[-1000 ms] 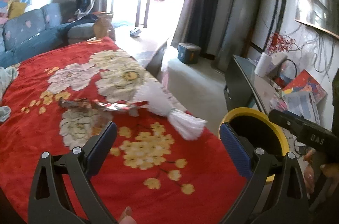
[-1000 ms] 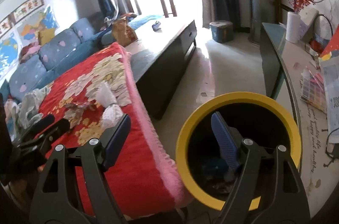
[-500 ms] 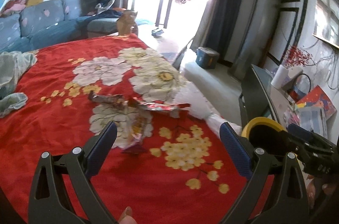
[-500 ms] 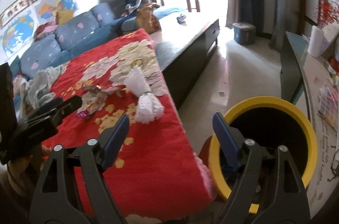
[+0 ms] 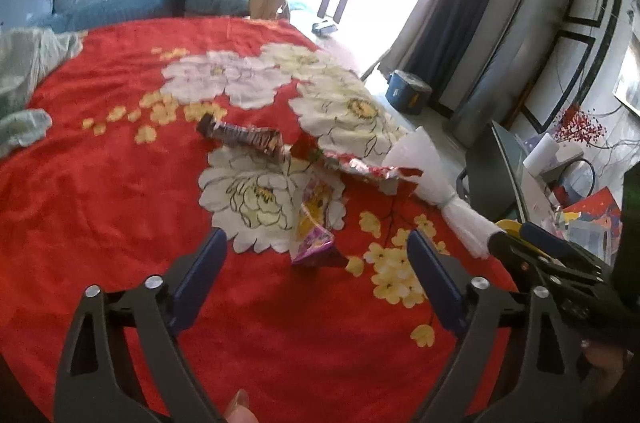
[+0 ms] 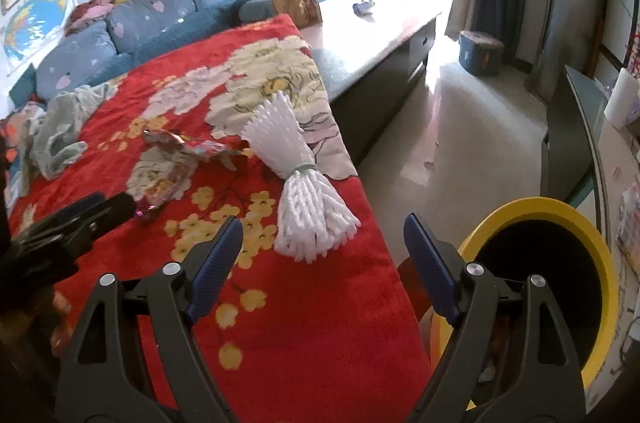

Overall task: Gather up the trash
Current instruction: 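Move both tools back toward the bedspread, then grasp pink-and-yellow snack wrapper with left tool while right tool grasps white mesh bundle, then carry snack wrapper over yellow bin with left tool while right carries mesh bundle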

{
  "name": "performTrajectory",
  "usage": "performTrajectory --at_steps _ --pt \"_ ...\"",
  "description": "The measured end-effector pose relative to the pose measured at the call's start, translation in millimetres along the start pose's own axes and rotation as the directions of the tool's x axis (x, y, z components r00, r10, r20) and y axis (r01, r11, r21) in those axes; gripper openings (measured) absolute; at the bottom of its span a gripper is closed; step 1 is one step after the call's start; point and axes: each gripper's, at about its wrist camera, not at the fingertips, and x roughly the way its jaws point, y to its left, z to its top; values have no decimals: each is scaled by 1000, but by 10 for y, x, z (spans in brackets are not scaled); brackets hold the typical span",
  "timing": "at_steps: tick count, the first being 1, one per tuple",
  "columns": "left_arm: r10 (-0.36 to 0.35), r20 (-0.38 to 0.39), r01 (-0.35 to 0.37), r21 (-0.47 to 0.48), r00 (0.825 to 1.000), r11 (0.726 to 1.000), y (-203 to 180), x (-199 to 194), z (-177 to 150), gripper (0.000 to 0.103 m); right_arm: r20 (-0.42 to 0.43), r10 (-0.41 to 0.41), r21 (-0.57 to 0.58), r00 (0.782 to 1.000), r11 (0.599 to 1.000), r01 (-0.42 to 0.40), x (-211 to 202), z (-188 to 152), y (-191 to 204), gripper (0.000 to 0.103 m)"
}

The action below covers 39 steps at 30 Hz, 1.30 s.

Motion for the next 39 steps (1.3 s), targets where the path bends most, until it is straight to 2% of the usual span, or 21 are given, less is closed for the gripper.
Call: performTrajectory --at_steps 3,5,7,8,9,12,14,19,28,39 --pt "-8 -19 8 -9 1000 1000 11 61 -20 80 -24 15 22 1000 1000 -14 125 -1 -10 64" --pt "-17 -27 17 -14 999 1000 20 98 -26 77 -38 35 33 999 999 -34 176 -29 -20 49" --pt "-18 -38 17 -17 999 1000 31 147 -35 72 -59 51 39 997 998 -49 220 -69 -4 24" --pt "-18 -43 17 -21 999 1000 42 167 -37 68 -64 57 44 996 998 -54 228 -87 -4 22" --pt "-19 -49 17 -30 999 999 60 188 -41 65 -64 62 47 996 997 -59 221 -106 -3 21" --pt "-27 -55 24 -51 998 998 107 211 -48 40 -51 64 46 997 997 -62 155 -158 3 19" --pt "-39 -58 36 -53 998 998 117 215 -51 30 -46 66 54 997 997 -63 106 -188 -8 19" --pt "-60 -41 59 -20 997 998 56 136 -47 29 -36 64 77 997 995 -61 -46 -276 -81 18" --pt "-93 42 93 9 995 996 -71 -218 56 29 13 52 96 999 994 -53 -325 -266 -215 18" --pt "-160 55 155 88 986 984 -430 -403 14 29 71 15 126 997 992 -24 -573 -200 -407 18"
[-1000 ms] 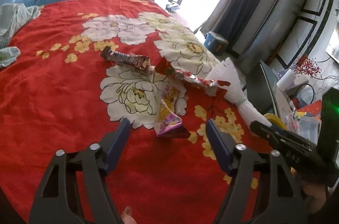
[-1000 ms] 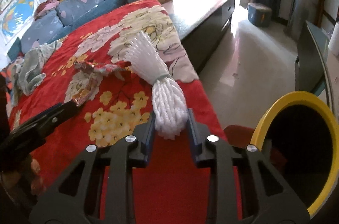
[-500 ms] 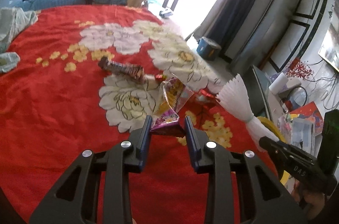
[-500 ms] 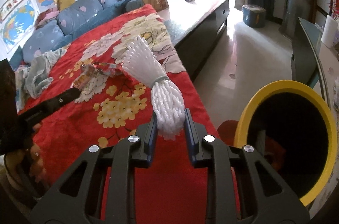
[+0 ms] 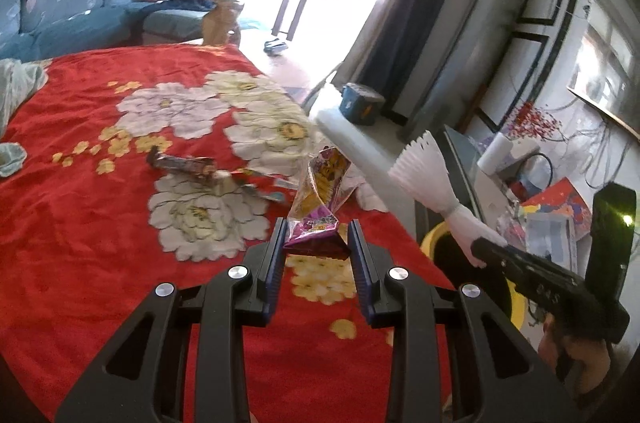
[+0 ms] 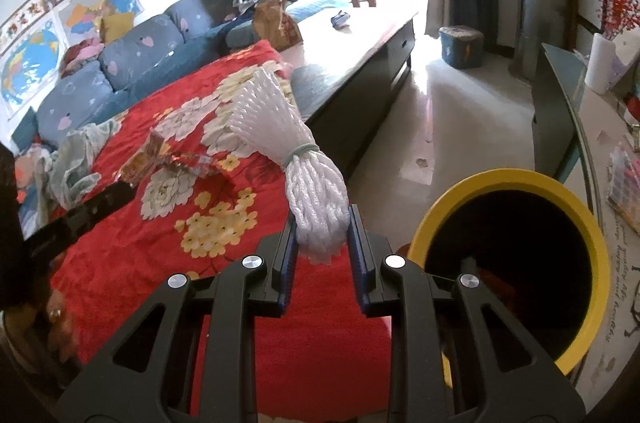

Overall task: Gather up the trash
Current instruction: 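Carry snack wrapper over yellow bin with left tool while right carries mesh bundle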

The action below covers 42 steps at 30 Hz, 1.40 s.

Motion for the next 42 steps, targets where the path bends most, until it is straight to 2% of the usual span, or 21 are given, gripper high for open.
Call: performTrajectory --at_steps 19,42 --pt "-74 -20 77 139 997 987 -608 7 -110 29 55 -106 139 993 985 98 -317 5 -659 18" --pt "-142 -83 160 282 986 946 -1289 106 -363 29 51 -198 282 979 943 176 -490 -123 -1294 18"
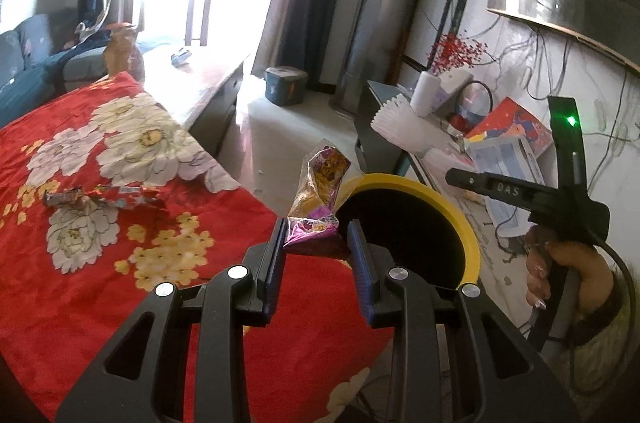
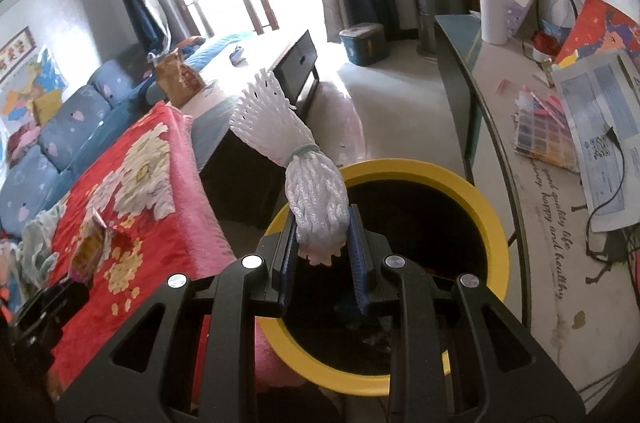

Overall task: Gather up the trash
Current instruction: 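Carry snack wrapper over yellow bin with left tool while right carries mesh bundle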

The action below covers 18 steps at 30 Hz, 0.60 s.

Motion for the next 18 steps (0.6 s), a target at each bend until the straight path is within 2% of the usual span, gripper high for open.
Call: performTrajectory --at_steps 18 --pt "-56 -52 59 73 997 996 -403 314 -39 29 -26 -47 80 999 996 48 29 -56 -357 18"
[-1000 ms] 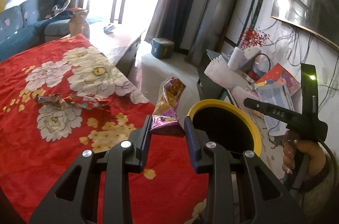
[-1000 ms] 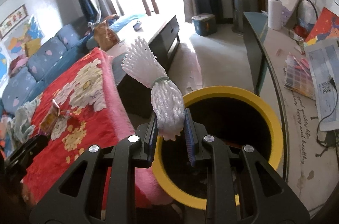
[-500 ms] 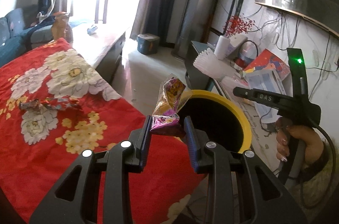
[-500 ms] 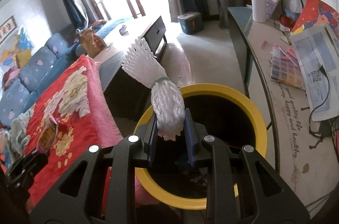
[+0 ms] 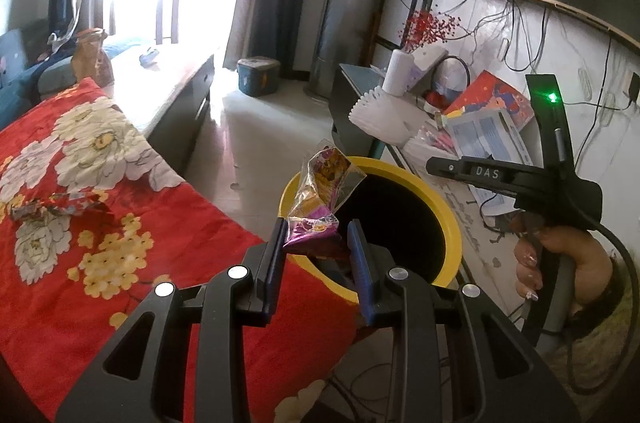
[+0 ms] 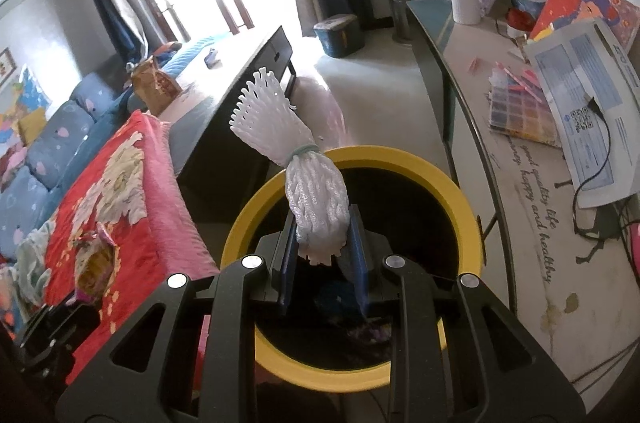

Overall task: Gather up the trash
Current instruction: 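Carry snack wrapper over yellow bin with left tool while right carries mesh bundle, then open both tools to drop the wrapper and mesh bundle into the bin, then move both tools back toward the bedspread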

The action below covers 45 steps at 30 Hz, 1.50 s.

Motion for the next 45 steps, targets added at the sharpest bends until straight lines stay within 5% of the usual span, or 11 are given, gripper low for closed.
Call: performTrajectory --at_steps 23,25,26,29,31,45 --pt "-37 -89 43 64 995 997 -270 766 83 30 -62 -35 99 997 994 41 140 -98 -374 21" --pt "-43 -96 49 66 994 997 -285 837 101 31 -65 -30 111 997 993 37 146 -99 -397 31" --pt "-42 -102 49 66 994 997 -293 880 113 37 -64 -30 114 998 993 37 147 -97 -412 34" --pt "-32 -96 37 55 995 998 -265 910 144 81 -50 -41 128 998 991 47 124 -96 -434 47" --pt "-22 -85 25 38 996 999 -216 870 149 94 -37 -46 135 998 990 51 98 -95 -446 49" --pt "111 -3 -111 -73 994 991 297 396 165 96 79 33 27 996 999 -35 -99 -56 -79 62"
